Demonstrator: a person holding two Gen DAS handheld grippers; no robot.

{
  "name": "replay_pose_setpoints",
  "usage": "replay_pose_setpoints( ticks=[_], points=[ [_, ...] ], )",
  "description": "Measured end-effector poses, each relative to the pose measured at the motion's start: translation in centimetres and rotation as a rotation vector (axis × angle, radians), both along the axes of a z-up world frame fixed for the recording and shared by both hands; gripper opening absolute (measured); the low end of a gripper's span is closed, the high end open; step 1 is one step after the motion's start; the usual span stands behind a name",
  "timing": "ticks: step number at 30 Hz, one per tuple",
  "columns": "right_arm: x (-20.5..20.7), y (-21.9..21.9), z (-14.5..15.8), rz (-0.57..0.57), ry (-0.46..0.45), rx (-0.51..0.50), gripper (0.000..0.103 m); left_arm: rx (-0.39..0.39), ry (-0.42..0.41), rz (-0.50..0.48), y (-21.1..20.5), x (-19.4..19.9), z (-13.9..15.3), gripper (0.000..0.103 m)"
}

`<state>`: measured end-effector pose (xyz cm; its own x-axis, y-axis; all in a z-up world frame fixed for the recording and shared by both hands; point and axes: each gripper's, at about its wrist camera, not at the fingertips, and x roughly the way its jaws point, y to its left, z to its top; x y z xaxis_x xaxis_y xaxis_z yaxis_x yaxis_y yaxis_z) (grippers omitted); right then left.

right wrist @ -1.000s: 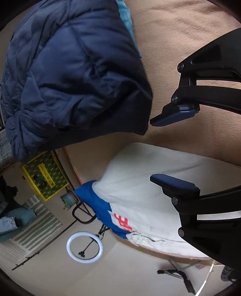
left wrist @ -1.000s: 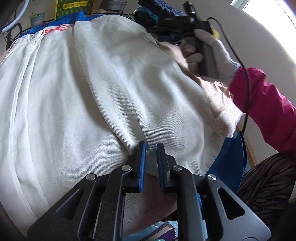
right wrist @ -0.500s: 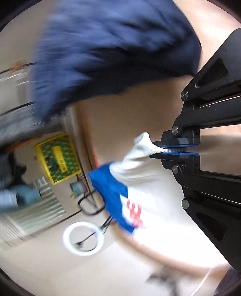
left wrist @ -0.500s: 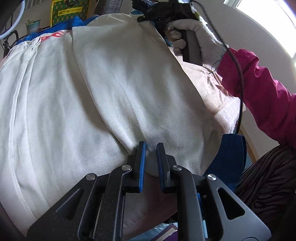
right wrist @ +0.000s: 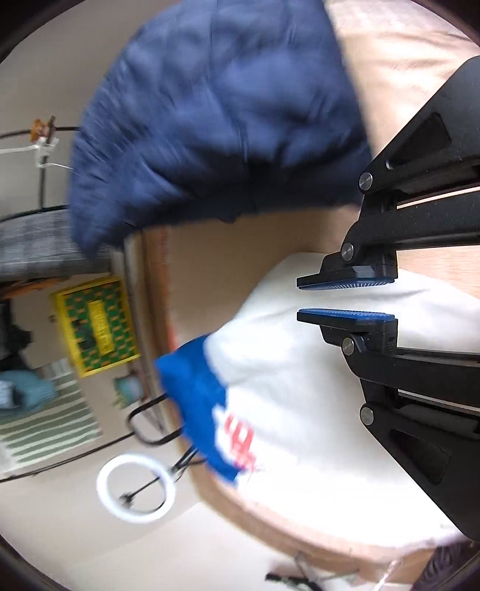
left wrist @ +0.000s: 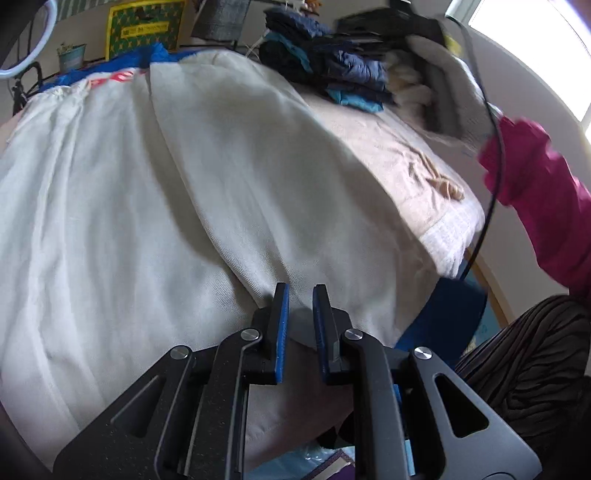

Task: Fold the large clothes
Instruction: 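Grasp the blue-trimmed jacket hem with the left tool, then grasp the jacket hem with the right tool while the left tool holds the hem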

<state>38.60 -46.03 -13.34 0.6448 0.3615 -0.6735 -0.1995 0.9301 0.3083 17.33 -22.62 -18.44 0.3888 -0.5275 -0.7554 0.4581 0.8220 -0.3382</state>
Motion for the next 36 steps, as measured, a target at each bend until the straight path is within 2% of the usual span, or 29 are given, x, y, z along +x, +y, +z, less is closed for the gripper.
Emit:
replay_pose_setpoints(
  ticks=[3, 7, 11, 14, 16, 20, 22, 24, 26, 27, 29, 31, 33, 36],
  points=[
    [-4.2, -2.7, 2.6, 0.002, -0.038, 0.057, 0.010, -0.033, -0.054, 0.004, 0.2, -1.6, 1.7, 0.014],
    [-11.4, -6.0, 4.8, -0.025, -0.065, 0.123, 0.022, -0.057, -0.069, -0.028, -1.6, -3.6, 2.5, 0.014],
    [-17.1, -8.2, 5.3, -0.031, -0.053, 0.161, 0.022, -0.004, -0.091, -0.073, -4.5, -5.6, 1.6, 0.014],
    [-21.1, -9.1, 4.6, -0.014, -0.020, 0.195, 0.022, 0.045, -0.063, -0.121, -6.3, -5.6, -0.2, 0.014],
    [-23.1, -9.2, 3.5, 0.008, 0.018, 0.202, 0.022, 0.050, -0.067, -0.115, -7.0, -5.3, -1.2, 0.014],
    [-25.1, -8.3, 0.1, 0.030, 0.104, 0.182, 0.022, 0.046, -0.077, -0.103, -8.5, -5.1, -0.9, 0.015],
    [-25.3, -8.2, -2.0, 0.021, 0.162, 0.191, 0.022, 0.055, -0.089, -0.102, -9.1, -5.6, -0.1, 0.021],
    [-25.6, -8.3, -3.3, 0.008, 0.175, 0.219, 0.022, 0.072, -0.120, -0.115, -10.3, -6.6, 0.7, 0.045],
    [-26.0, -8.7, -3.9, -0.010, 0.166, 0.258, 0.022, 0.095, -0.152, -0.145, -12.0, -7.6, 1.1, 0.049],
    [-26.2, -9.0, -4.0, -0.020, 0.156, 0.271, 0.022, 0.122, -0.174, -0.161, -12.9, -8.0, 1.1, 0.051],
    [-26.5, -10.0, -4.3, -0.043, 0.144, 0.313, 0.022, 0.227, -0.218, -0.194, -15.1, -8.7, 0.3, 0.058],
    [-26.9, -10.9, -4.5, -0.055, 0.147, 0.352, 0.022, 0.319, -0.241, -0.206, -16.5, -9.0, -1.0, 0.059],
    [-26.9, -11.3, -5.0, -0.043, 0.170, 0.384, 0.022, 0.365, -0.300, -0.198, -17.0, -9.5, -1.5, 0.059],
    [-27.1, -11.2, -5.8, -0.047, 0.183, 0.376, 0.022, 0.466, -0.402, -0.193, -18.0, -10.2, -2.6, 0.063]
  ],
)
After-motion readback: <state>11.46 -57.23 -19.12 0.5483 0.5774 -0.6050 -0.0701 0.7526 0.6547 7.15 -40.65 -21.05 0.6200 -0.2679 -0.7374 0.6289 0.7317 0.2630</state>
